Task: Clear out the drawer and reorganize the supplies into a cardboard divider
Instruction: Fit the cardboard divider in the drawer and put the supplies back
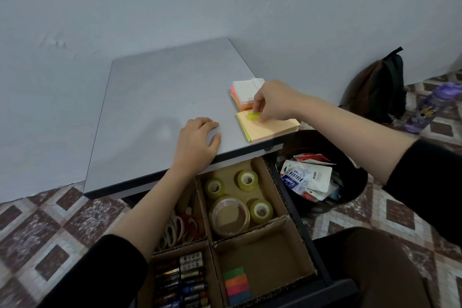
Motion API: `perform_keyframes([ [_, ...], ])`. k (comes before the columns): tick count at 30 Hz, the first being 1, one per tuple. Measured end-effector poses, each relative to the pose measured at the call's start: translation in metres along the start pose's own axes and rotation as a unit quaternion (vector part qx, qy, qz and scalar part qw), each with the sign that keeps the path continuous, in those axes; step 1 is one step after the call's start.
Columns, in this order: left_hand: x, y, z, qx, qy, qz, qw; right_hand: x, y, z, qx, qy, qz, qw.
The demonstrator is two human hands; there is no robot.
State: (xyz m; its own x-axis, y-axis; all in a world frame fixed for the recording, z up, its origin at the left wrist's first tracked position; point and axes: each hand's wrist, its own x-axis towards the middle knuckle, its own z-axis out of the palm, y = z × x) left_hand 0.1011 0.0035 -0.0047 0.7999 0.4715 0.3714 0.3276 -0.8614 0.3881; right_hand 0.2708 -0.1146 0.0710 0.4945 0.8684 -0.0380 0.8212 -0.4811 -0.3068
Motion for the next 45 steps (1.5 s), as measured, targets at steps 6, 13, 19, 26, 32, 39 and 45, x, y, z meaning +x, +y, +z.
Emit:
perform_keyframes([
  [6, 0.000, -0.002, 0.002, -0.003, 0.010, 0.008, 1.000, -0.009, -0.001, 0.011, 0.017, 0.051, -0.002, 0.999],
  [13, -0.047, 0.016, -0.002, -0.077, 0.082, 0.044, 0.993, -0.064, -0.022, 0.019, 0.253, 0.075, 0.006, 0.965],
  [19, -0.150, 0.012, 0.019, -0.106, 0.029, 0.041, 0.993, -0.145, -0.024, 0.089, 0.371, -0.147, -0.001, 0.917],
  [26, -0.173, -0.026, 0.033, 0.015, -0.094, -0.005, 0.995, -0.165, -0.035, 0.175, 0.197, -0.231, -0.050, 0.952],
  [32, -0.176, -0.028, 0.042, 0.058, -0.059, -0.024, 0.996, -0.147, -0.039, 0.212, 0.101, -0.226, -0.154, 0.956],
  [39, -0.176, -0.028, 0.046, 0.075, -0.046, -0.011, 0.996, -0.143, -0.032, 0.235, 0.069, -0.195, -0.217, 0.954],
  [45, -0.176, -0.028, 0.047, 0.094, -0.043, -0.011, 0.995, -0.138, -0.035, 0.242, 0.044, -0.216, -0.237, 0.946],
])
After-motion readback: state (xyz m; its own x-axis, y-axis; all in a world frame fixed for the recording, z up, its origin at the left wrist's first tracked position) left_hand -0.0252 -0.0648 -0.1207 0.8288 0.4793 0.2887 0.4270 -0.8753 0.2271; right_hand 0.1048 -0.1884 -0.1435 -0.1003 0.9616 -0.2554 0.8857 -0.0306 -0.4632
